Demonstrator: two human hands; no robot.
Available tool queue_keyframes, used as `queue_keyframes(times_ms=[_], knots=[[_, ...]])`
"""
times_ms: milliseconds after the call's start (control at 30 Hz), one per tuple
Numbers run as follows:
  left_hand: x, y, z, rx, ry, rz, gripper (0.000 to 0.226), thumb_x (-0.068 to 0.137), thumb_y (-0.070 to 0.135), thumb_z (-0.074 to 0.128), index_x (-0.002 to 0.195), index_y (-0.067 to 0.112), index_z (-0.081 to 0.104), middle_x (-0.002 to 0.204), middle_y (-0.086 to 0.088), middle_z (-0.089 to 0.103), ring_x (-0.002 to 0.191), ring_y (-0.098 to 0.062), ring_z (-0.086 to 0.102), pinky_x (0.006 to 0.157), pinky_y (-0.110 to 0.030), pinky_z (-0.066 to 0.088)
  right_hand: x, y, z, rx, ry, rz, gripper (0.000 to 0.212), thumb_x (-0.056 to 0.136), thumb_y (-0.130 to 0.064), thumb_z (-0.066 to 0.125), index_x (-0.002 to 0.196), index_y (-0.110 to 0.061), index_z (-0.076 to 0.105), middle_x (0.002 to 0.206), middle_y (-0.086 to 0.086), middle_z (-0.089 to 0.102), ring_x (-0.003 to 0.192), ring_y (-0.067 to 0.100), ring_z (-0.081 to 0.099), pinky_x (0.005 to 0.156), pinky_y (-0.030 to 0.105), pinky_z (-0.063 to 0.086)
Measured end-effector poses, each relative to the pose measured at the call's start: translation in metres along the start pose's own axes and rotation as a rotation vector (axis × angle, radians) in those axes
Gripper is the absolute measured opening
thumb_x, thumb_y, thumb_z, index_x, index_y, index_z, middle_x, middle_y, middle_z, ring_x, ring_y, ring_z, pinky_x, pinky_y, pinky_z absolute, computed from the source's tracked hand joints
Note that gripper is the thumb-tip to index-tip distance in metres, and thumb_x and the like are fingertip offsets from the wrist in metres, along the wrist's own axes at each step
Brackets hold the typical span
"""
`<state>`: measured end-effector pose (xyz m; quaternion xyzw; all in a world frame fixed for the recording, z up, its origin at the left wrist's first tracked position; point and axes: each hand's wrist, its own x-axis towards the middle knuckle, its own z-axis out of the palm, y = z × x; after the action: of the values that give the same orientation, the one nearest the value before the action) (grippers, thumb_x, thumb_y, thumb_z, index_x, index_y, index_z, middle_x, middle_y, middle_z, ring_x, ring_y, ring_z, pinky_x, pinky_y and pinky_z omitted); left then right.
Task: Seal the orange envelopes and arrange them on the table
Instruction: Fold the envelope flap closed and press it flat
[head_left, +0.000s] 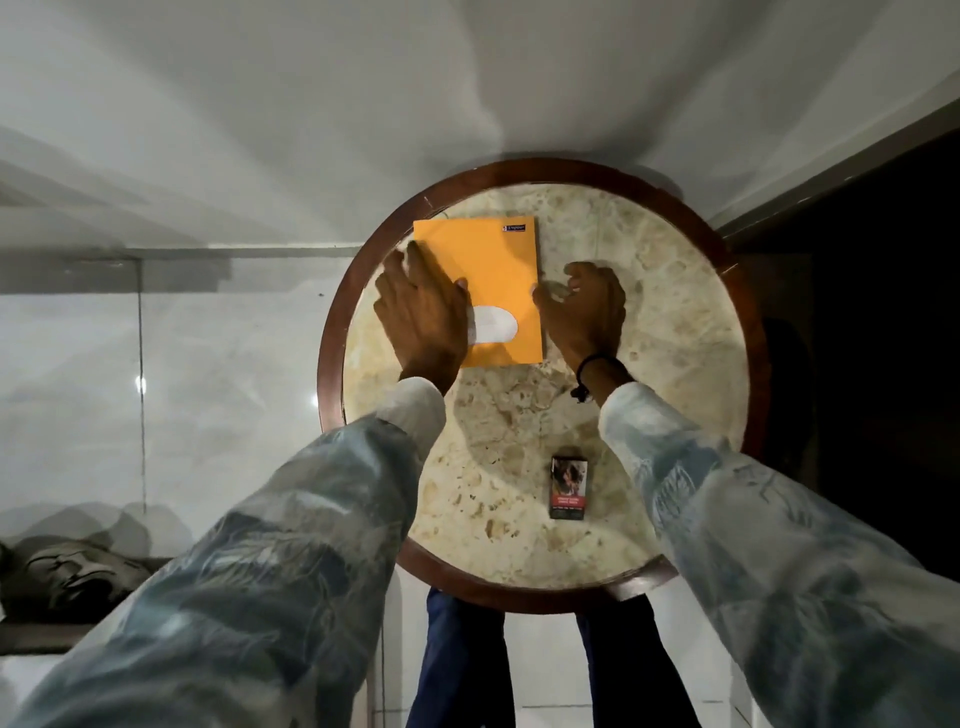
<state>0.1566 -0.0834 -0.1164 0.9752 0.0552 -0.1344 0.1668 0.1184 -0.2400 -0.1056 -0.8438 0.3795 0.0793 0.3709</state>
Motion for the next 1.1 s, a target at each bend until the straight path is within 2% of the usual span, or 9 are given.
queue_keyframes(times_ms=[67,167,333,433,533,733,933,1000,1100], knots=[[-0.006,0.007,0.005,0.045,-0.061,0.195,0.071,0.106,0.051,0.037,0.165,0.015,0.024,0.173,-0.015,0.021,0.16,-0.037,0.022,0.128,-0.055,0.022,-0.025,0.018,-0.014,-0.067,0.025,-0.061,0.039,0.084,-0.034,0.074,0.114,-0.01,0.066,0.116,0.011,0.066,0.106,0.032,0.064,0.084,0.037,0.051],[-0.012,0.012,0.022,0.111,-0.229,0.39,0.072,0.106,0.056,0.029,0.167,0.023,0.011,0.176,-0.011,0.002,0.164,-0.038,0.0,0.131,-0.062,0.003,-0.077,0.057,-0.024,-0.181,-0.025,-0.125,0.042,0.087,-0.038,0.071,0.116,-0.01,0.061,0.114,0.012,0.065,0.106,0.033,0.064,0.082,0.04,0.056],[-0.01,0.01,0.043,0.229,-0.259,0.384,0.076,0.104,0.059,0.025,0.167,0.021,0.006,0.176,-0.016,0.0,0.162,-0.043,-0.001,0.128,-0.068,0.002,-0.133,0.104,-0.017,-0.381,-0.182,-0.033,0.072,0.085,-0.05,0.07,0.137,-0.006,0.048,0.134,0.014,0.053,0.126,0.037,0.051,0.092,0.051,0.053],[-0.006,0.011,0.043,0.237,-0.263,0.378,0.076,0.103,0.06,0.025,0.167,0.021,0.008,0.176,-0.016,0.002,0.162,-0.044,0.001,0.128,-0.068,0.004,-0.143,0.114,-0.01,-0.391,-0.24,-0.02,0.067,0.083,-0.037,0.071,0.137,-0.006,0.046,0.134,0.015,0.05,0.122,0.038,0.051,0.087,0.047,0.056],[-0.007,0.009,0.046,0.252,-0.236,0.381,0.075,0.104,0.058,0.024,0.167,0.022,0.008,0.176,-0.016,0.001,0.163,-0.043,0.0,0.128,-0.067,0.005,-0.117,0.106,-0.013,-0.224,-0.14,-0.065,0.043,0.078,-0.022,0.072,0.113,-0.004,0.055,0.116,0.015,0.056,0.107,0.037,0.057,0.08,0.046,0.055],[-0.003,0.006,0.054,0.237,-0.217,0.397,0.075,0.104,0.058,0.023,0.167,0.023,0.004,0.176,-0.014,-0.004,0.163,-0.041,-0.004,0.128,-0.067,0.003,0.015,0.051,-0.038,-0.114,0.198,-0.185,0.049,0.077,-0.022,0.075,0.116,0.0,0.054,0.111,0.017,0.062,0.097,0.035,0.064,0.079,0.046,0.058],[-0.003,0.006,0.059,0.245,-0.211,0.404,0.076,0.104,0.059,0.023,0.167,0.023,0.001,0.176,-0.013,-0.008,0.163,-0.041,-0.008,0.129,-0.065,-0.001,0.056,0.043,-0.039,-0.164,0.076,-0.239,0.058,0.078,-0.025,0.08,0.124,-0.006,0.051,0.122,0.015,0.061,0.107,0.036,0.063,0.085,0.046,0.057],[-0.005,0.007,0.056,0.273,-0.226,0.398,0.076,0.105,0.058,0.025,0.167,0.023,-0.002,0.176,-0.013,-0.011,0.162,-0.04,-0.01,0.129,-0.066,0.0,0.052,0.042,-0.054,-0.074,0.098,-0.203,0.062,0.078,-0.031,0.082,0.126,-0.008,0.051,0.124,0.014,0.061,0.11,0.032,0.062,0.088,0.043,0.056],[-0.014,0.019,0.027,0.282,-0.259,0.38,0.076,0.105,0.057,0.025,0.167,0.024,-0.003,0.175,-0.012,-0.013,0.163,-0.038,-0.011,0.129,-0.065,0.003,0.03,0.022,-0.105,0.149,0.135,-0.151,0.052,0.077,-0.031,0.086,0.114,-0.008,0.058,0.107,0.011,0.069,0.091,0.025,0.066,0.077,0.04,0.057]])
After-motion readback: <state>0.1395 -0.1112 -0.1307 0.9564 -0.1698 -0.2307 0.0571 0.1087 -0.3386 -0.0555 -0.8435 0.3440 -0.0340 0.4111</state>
